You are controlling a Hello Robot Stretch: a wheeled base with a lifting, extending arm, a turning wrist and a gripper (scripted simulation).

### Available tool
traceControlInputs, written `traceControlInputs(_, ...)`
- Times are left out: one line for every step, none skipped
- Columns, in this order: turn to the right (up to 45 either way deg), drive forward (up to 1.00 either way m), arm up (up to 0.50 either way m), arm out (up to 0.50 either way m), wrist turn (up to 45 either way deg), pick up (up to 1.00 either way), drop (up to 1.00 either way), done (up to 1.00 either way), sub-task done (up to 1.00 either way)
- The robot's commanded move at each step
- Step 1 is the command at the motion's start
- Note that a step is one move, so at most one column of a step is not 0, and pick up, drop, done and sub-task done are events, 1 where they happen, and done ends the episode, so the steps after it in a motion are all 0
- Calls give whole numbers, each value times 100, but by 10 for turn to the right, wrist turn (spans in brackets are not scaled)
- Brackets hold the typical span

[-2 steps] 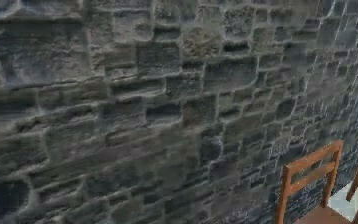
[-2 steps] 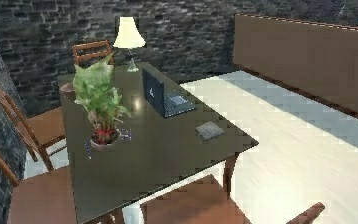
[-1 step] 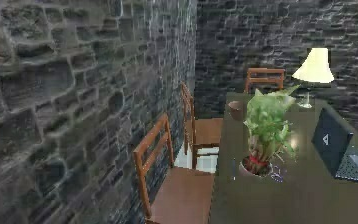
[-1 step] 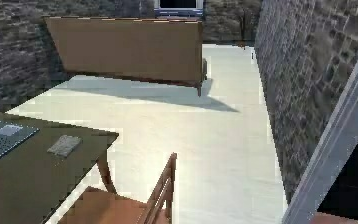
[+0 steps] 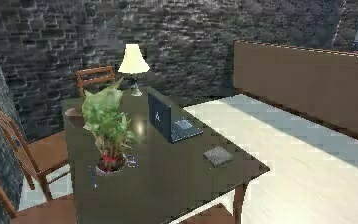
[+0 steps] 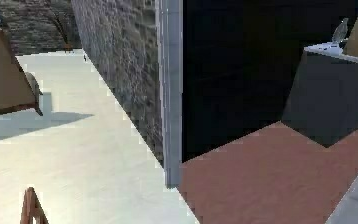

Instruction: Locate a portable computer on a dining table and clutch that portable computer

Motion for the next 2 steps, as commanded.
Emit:
traceControlInputs(450, 0, 0, 0, 0, 0, 0, 0, 0)
traceControlInputs(450, 0, 0, 0, 0, 0, 0, 0, 0)
